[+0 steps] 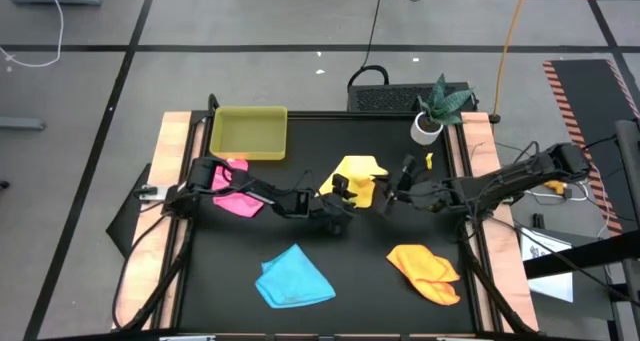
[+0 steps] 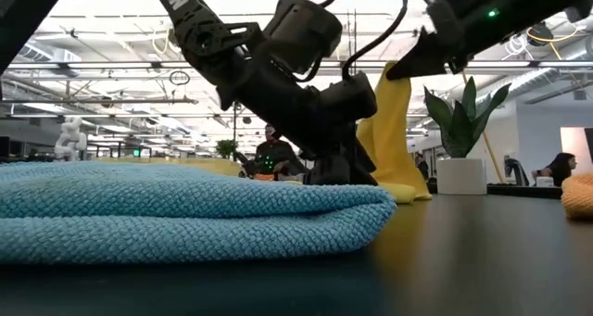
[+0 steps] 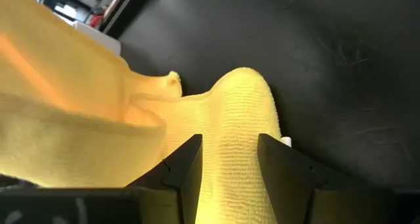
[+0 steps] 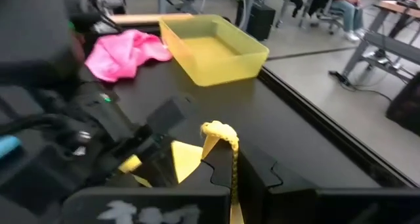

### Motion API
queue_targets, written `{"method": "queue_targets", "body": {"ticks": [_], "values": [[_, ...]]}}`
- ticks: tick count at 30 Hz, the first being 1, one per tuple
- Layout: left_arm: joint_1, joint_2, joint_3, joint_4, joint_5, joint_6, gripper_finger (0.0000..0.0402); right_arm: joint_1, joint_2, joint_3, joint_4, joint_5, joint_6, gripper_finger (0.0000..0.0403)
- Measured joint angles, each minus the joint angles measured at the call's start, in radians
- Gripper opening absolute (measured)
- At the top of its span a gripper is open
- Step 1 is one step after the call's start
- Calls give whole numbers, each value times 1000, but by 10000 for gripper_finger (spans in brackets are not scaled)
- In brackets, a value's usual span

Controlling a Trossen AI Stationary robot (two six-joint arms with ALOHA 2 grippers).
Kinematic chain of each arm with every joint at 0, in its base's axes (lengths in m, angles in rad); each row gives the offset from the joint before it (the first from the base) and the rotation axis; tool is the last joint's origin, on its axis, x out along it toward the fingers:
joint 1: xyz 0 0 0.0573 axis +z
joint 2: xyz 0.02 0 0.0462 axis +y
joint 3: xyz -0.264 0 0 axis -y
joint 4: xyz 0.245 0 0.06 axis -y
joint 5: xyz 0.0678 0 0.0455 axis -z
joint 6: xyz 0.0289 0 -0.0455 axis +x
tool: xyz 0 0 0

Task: Fold microfiber towels
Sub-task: Fold the yellow microfiber cloth

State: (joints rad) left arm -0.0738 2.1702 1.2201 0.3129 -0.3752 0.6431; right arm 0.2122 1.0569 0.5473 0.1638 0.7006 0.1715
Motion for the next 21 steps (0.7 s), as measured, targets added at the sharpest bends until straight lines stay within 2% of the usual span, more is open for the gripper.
{"method": "queue_targets", "body": {"ticks": [5,10,17,19,21], "values": [[-1,0,3,-20,65,-101,150,34,-51,-63,73,0,-5,0],[2,2,18,-84,146,-185,150,55,-85,-157,238,0,-37,0],[17,2,19,-100,56,-222,146,77,-104,-287,484,1,-82,0],[20,2,19,-101,54,-228,129,84,-104,-310,527,0,-81,0],[16,2,19,-102,42,-232,94,89,-103,-327,547,0,-82,0]]}}
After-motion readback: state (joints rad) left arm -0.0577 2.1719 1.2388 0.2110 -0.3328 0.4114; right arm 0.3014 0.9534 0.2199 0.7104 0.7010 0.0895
